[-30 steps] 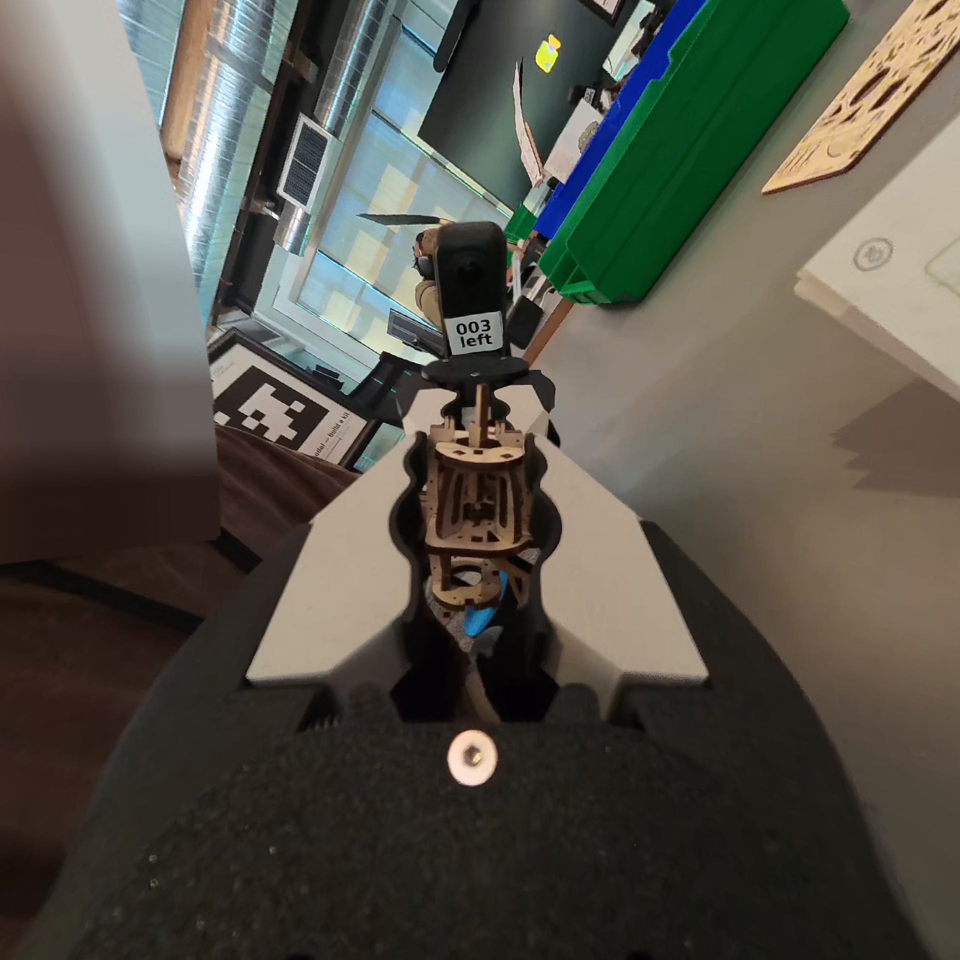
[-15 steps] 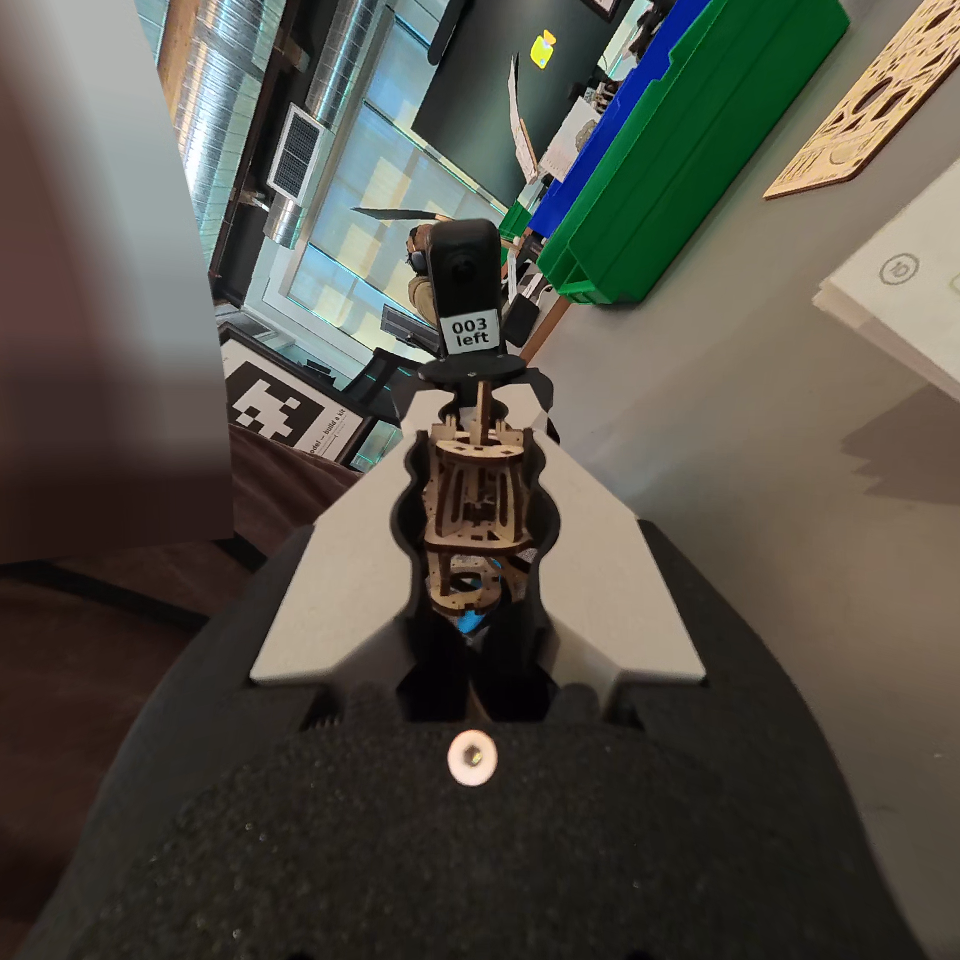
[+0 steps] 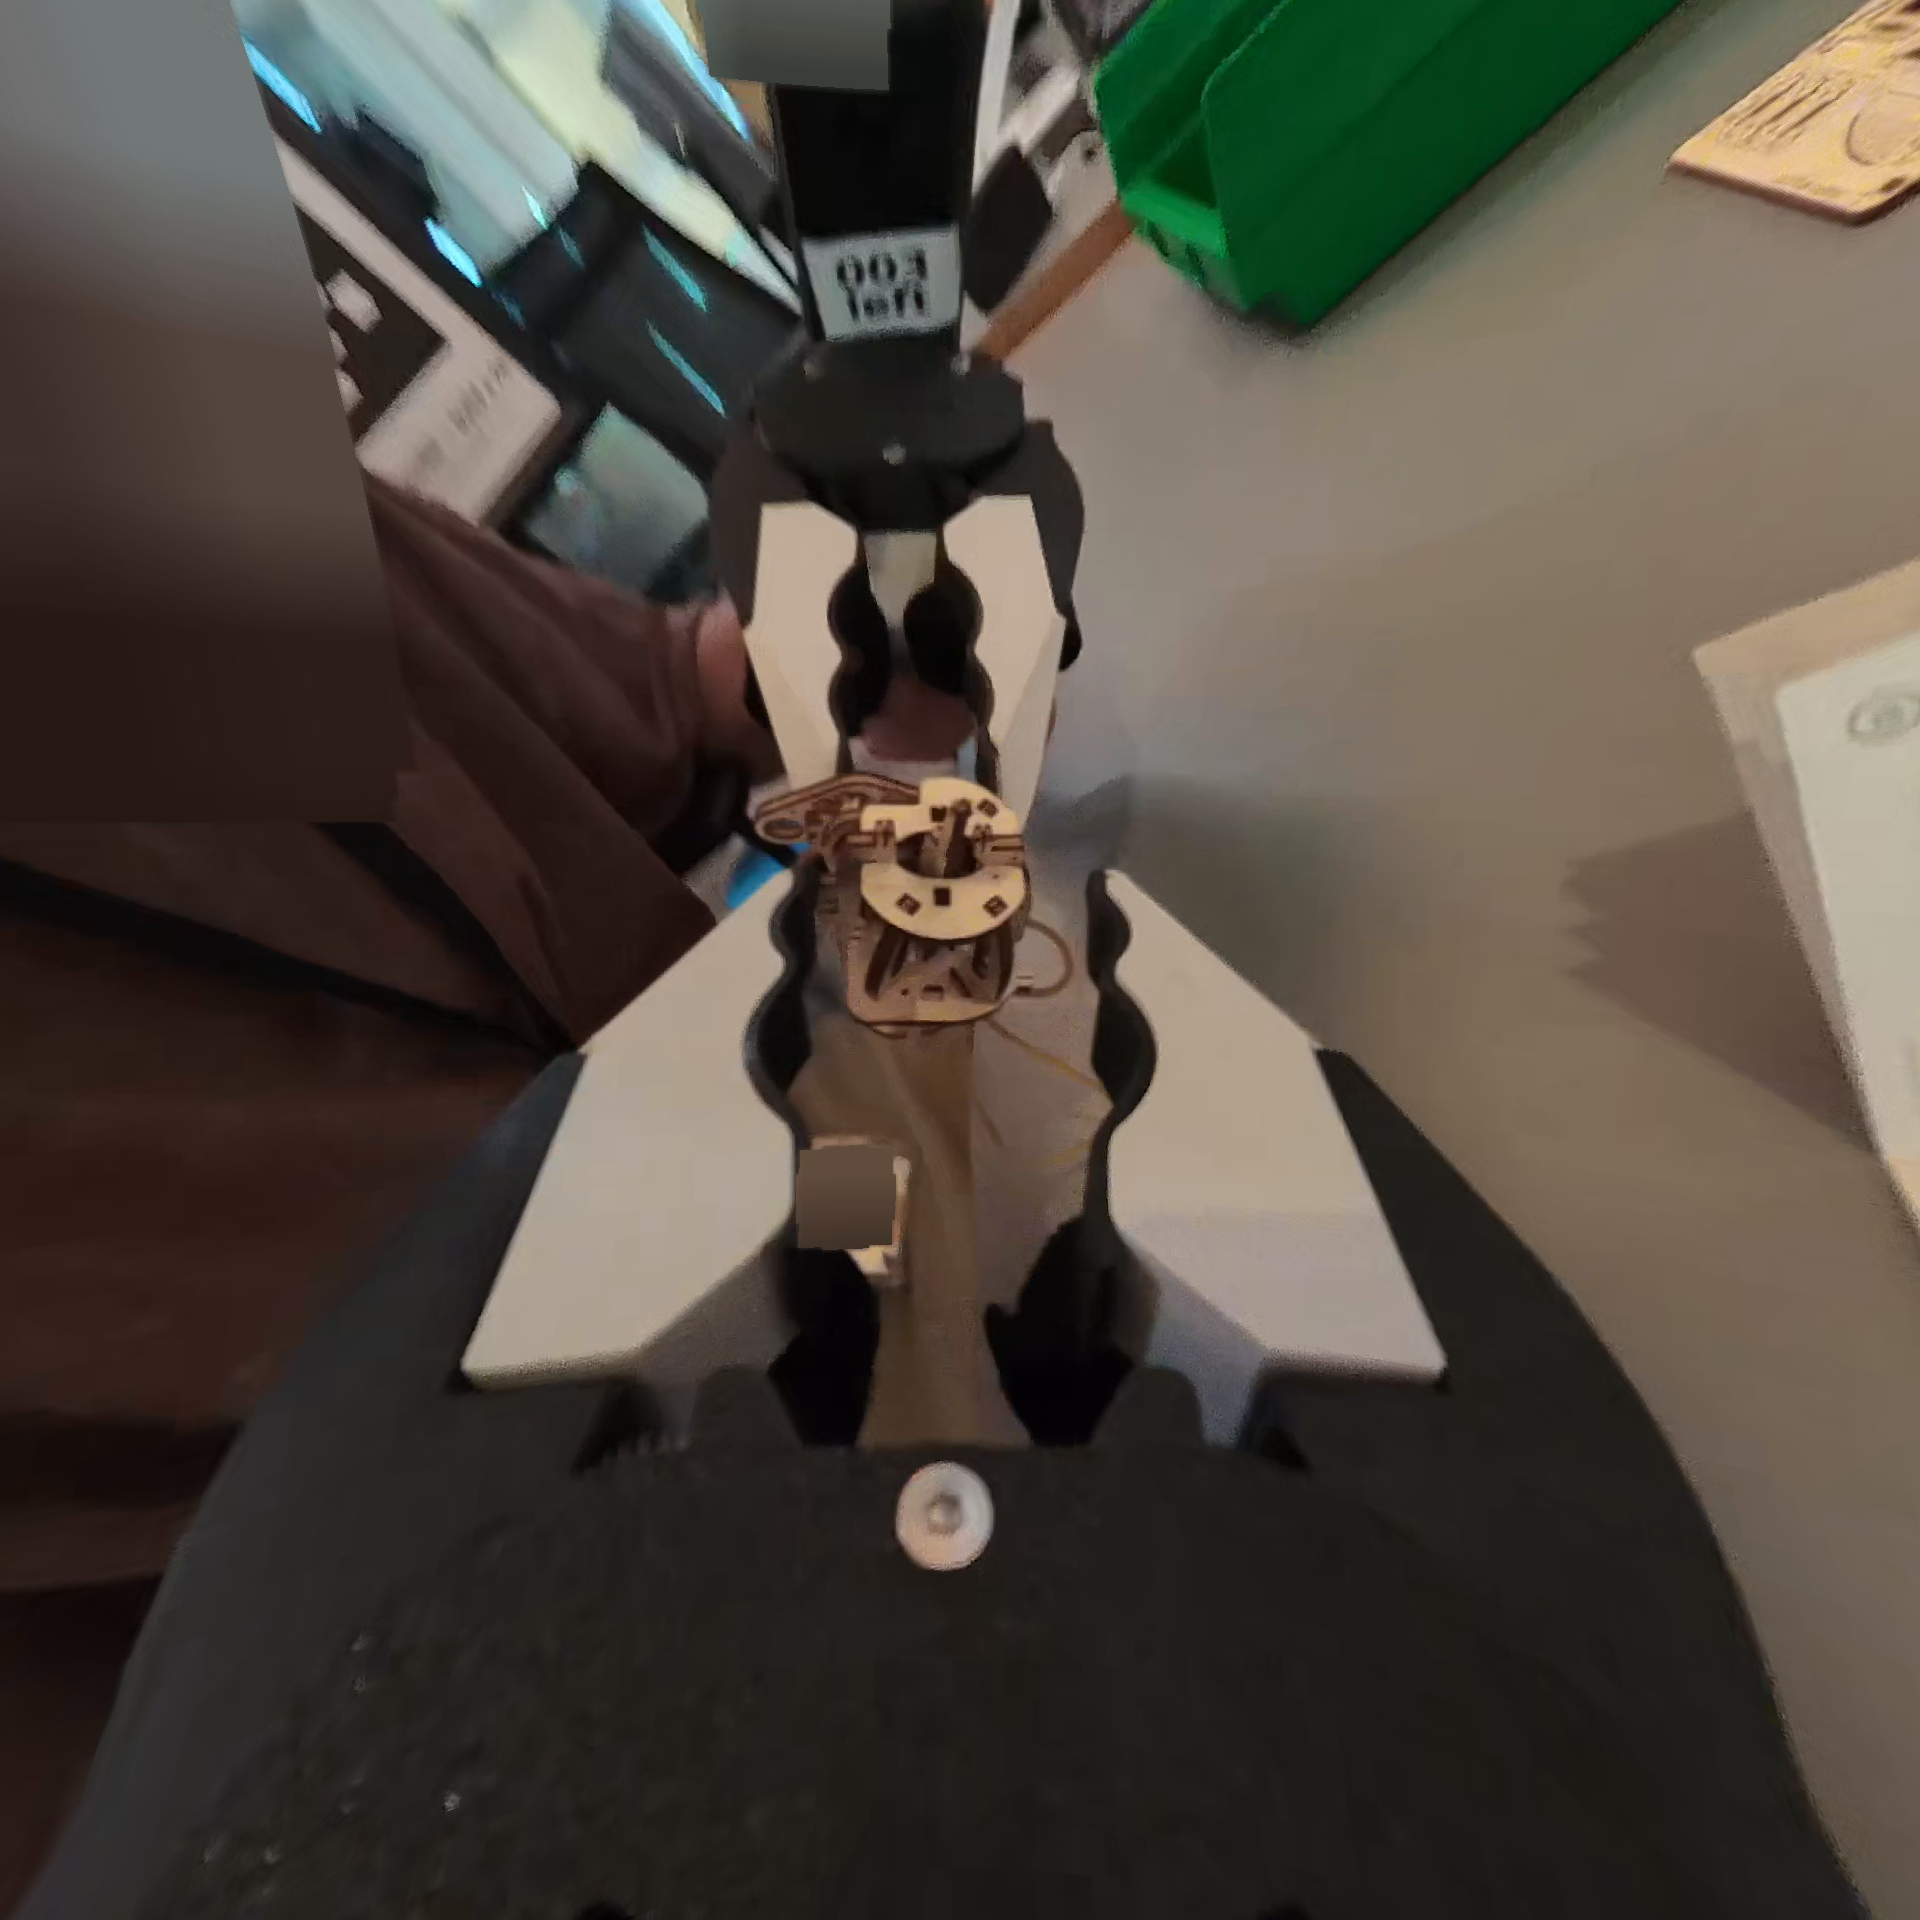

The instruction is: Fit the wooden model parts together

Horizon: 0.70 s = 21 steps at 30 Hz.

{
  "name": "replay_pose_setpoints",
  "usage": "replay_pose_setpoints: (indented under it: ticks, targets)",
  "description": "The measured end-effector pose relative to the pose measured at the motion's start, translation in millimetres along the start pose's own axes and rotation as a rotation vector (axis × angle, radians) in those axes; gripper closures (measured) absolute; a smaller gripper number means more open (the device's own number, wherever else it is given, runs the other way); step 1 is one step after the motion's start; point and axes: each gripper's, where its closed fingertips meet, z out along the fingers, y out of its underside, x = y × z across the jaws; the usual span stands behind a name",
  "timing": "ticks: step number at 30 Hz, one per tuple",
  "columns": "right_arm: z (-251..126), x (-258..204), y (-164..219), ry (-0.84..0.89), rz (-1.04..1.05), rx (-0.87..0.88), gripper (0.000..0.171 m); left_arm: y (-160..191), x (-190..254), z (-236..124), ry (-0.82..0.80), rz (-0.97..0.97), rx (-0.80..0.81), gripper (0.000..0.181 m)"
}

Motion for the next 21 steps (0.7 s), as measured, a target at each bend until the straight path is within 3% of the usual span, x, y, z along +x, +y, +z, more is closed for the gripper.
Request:
replay_pose_setpoints:
  ticks: [3,8,16,21]
  targets:
    - [4,-4,-3,-0.005,-0.06,-0.114,0.107,7,2,1,-0.006,0.081,-0.104,0.15]
    - [9,-3,7,-0.024,-0.089,-0.292,0.115,7,-2,4,0.004,0.094,-0.172,0.15]
    - [9,8,26,-0.027,-0.092,-0.386,0.131,13,-14,3,0.041,0.051,-0.272,0.15]
    - [10,13,28,-0.053,-0.064,-0.337,0.126,15,-18,5,0.062,0.049,-0.334,0.15]
